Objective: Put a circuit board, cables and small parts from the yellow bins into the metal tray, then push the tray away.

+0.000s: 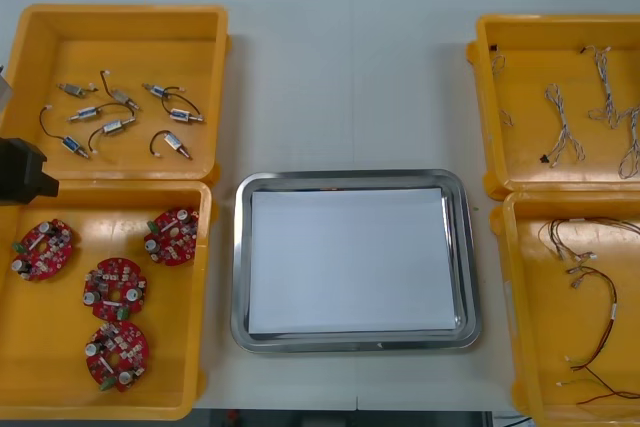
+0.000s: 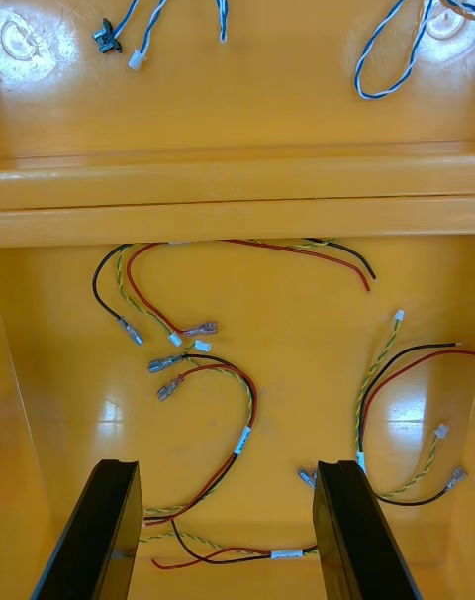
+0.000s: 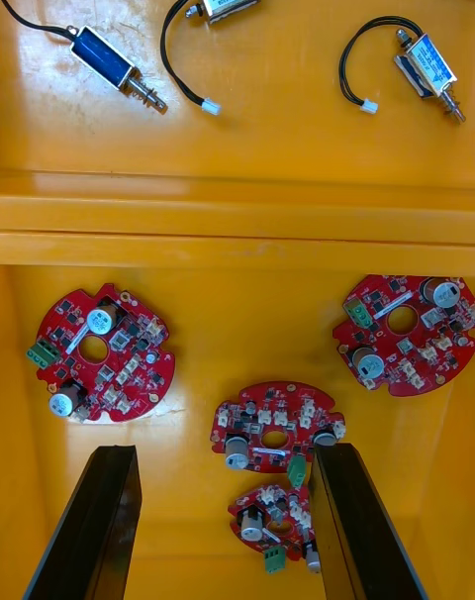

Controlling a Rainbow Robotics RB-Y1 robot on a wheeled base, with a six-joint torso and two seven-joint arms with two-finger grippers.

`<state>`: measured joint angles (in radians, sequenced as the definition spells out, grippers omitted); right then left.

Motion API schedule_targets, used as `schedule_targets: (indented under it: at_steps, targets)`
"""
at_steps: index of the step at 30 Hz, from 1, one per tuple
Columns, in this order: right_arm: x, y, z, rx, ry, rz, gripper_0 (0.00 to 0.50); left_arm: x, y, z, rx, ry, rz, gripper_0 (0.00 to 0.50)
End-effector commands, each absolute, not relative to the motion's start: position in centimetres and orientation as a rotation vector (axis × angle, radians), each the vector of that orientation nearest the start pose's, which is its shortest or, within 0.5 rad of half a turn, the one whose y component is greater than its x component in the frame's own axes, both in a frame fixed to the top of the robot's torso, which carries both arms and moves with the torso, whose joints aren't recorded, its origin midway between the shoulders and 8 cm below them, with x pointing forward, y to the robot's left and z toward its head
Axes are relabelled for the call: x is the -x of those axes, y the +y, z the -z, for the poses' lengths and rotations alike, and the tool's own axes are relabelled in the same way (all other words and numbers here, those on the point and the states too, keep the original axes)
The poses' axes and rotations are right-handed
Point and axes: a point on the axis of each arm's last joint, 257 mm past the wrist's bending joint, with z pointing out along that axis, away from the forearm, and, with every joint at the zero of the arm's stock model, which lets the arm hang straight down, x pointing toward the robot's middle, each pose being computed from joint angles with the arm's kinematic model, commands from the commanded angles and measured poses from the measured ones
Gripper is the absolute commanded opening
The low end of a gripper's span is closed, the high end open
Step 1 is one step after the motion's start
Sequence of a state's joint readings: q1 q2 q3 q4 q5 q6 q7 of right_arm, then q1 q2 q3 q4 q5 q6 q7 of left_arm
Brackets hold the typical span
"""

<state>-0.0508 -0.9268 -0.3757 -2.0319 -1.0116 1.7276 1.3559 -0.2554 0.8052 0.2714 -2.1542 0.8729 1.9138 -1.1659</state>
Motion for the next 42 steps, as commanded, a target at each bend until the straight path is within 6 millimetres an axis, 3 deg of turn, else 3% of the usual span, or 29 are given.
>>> schedule_targets:
  at_steps: [1, 42]
  targets:
    - [-38.05, -41.32, 15.73, -0.024, 2.643, -0.056, 0.5, -38.95, 37.75, 13.05, 0.04, 2.628, -0.051, 0.5]
    - [-38.05, -41.32, 15.73, -0.024, 2.643, -0.056, 0.5, -38.95, 37.75, 13.05, 0.04, 2.628, -0.051, 0.5]
